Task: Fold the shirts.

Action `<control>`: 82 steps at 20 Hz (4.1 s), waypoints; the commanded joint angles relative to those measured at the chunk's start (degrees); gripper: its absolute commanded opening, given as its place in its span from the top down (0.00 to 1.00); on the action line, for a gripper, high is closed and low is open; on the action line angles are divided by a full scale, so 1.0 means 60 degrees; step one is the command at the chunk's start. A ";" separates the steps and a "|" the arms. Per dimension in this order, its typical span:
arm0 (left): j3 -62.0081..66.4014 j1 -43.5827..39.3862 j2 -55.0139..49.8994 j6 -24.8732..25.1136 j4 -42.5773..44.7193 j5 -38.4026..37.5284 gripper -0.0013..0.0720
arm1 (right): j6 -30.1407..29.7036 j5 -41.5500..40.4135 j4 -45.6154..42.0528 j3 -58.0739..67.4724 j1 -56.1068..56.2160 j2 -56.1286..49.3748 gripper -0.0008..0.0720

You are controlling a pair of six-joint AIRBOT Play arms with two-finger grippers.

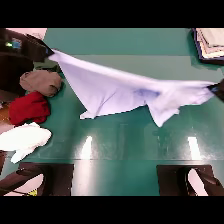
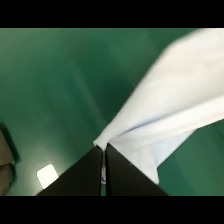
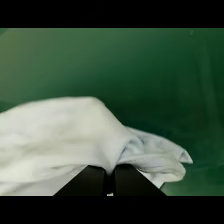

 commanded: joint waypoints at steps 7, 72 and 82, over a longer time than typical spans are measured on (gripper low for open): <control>0.1435 0.0007 0.1468 -0.0805 -0.0080 0.1475 0.95 | -0.1038 0.1035 -0.0208 0.5625 0.0415 -0.1679 0.97; -0.4645 0.1650 -0.2998 -0.0328 -0.0943 0.0616 0.36 | -0.2470 0.3869 -0.1311 0.3679 0.0328 -0.6349 0.39; -0.8856 0.1231 -0.2171 0.1315 -0.3639 0.1712 0.37 | -0.3104 0.3796 0.0827 0.1453 -0.1275 -0.4794 0.40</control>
